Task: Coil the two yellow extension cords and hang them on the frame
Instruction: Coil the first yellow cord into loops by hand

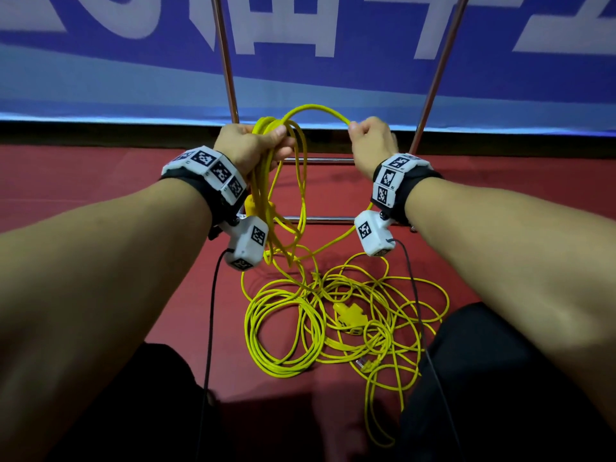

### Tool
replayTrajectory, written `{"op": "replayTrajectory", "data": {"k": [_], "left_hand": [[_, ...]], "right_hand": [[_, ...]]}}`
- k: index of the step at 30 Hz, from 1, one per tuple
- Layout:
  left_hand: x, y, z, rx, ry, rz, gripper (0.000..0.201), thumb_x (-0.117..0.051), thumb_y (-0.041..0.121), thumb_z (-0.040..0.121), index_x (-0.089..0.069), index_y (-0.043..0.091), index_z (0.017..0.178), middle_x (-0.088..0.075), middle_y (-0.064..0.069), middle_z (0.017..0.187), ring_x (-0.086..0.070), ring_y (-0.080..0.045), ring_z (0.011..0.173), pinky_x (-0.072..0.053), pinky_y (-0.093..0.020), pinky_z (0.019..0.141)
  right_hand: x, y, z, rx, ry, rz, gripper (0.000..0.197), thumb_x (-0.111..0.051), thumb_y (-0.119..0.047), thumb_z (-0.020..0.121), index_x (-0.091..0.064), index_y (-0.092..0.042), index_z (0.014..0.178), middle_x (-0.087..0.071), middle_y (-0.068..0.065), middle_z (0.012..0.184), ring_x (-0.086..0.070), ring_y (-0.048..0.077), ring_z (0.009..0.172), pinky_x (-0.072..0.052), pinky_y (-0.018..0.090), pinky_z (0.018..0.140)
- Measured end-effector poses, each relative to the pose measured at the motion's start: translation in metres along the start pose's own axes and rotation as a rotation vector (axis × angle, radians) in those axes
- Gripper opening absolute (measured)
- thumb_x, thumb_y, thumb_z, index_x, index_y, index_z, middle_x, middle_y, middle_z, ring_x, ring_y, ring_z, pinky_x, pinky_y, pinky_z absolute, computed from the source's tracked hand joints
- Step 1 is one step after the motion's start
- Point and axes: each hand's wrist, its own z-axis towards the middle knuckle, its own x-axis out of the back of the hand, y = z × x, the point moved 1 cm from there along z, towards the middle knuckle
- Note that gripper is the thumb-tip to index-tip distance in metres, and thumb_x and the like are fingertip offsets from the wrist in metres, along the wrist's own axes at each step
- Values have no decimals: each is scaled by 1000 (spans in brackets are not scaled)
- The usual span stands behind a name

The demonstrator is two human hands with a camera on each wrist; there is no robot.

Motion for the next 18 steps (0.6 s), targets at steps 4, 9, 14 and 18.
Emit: {"op": "replayTrajectory", "data": {"k": [4, 9, 14, 18], "left_hand": [[3, -1, 1, -18, 33, -110, 7, -67, 12, 94, -67, 7, 90, -78, -6, 83, -75, -12, 74, -57, -25, 60], [3, -1, 3, -82, 99, 0, 5, -63, 10, 97, -64, 9, 93, -77, -7, 81, -75, -13, 71, -57, -25, 58], [-8, -3, -2, -197, 130, 472, 9, -63, 9, 94, -65, 5, 86, -63, -1, 68, -59, -3, 55, -45, -17, 50], [-1, -1, 4, -170, 194, 628, 28, -68, 28, 86, -64, 2, 79, -59, -3, 66, -51, -12, 60, -42, -24, 55]], "right_hand": [[-4, -10, -9, 189, -68, -144, 25, -56, -42, 90, -52, -22, 75, -63, 2, 81, -53, 29, 79, -39, 33, 68], [-12, -32, -28, 454, -227, -241, 21, -54, -44, 73, -57, -26, 64, -62, -4, 67, -60, 27, 75, -54, 39, 74], [-18, -60, -52, 726, -315, -118, 12, -55, -31, 70, -61, -23, 63, -49, -7, 54, -45, 16, 58, -44, 29, 61], [-16, -69, -53, 682, -265, 183, 5, -61, -14, 74, -64, -18, 75, -63, -7, 68, -56, 7, 60, -49, 21, 66]]}}
